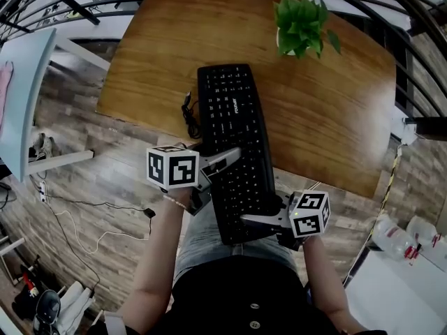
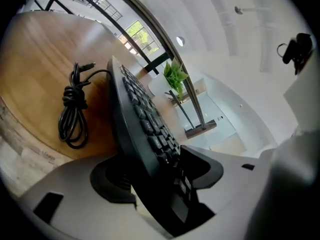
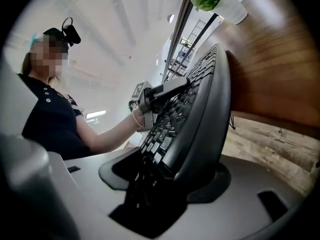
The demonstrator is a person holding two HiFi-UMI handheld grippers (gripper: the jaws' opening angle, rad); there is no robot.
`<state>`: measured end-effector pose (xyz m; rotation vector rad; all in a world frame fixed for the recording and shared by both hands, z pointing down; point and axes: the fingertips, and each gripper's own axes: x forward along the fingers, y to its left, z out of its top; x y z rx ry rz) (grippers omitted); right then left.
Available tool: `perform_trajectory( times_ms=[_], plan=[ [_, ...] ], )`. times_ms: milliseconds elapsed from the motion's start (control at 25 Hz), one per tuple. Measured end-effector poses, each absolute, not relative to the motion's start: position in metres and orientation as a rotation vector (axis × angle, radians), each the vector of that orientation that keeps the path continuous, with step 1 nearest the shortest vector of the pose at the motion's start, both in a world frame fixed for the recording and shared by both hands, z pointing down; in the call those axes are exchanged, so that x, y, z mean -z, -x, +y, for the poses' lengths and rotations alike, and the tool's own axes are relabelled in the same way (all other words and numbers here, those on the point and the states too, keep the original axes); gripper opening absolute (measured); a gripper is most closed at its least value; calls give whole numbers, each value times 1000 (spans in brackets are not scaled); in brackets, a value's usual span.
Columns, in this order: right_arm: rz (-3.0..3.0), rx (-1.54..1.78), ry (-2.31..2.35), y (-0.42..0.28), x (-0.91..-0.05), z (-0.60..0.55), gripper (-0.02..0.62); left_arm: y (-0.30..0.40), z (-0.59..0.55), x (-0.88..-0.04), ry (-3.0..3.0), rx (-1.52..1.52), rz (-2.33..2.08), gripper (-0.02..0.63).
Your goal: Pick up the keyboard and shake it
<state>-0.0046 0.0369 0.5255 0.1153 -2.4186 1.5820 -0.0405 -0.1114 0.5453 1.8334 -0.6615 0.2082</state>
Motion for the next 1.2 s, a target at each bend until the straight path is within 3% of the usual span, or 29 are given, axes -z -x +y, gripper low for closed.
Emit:
perform_trajectory(
  times_ms=[320,600,1200],
  plan=[
    [-2394,-1627,-99,4,-531,54,259,42,-87,-557,-1716,-220,-597,268],
    [-2395,-1712,-132,2,-536,59,171,43,-74,-562,-1726,-179,-557,273],
    [-2453,-1786,-352,10,-559,9,144,58,-55,-570,-1762,-200,-505,291]
  ],
)
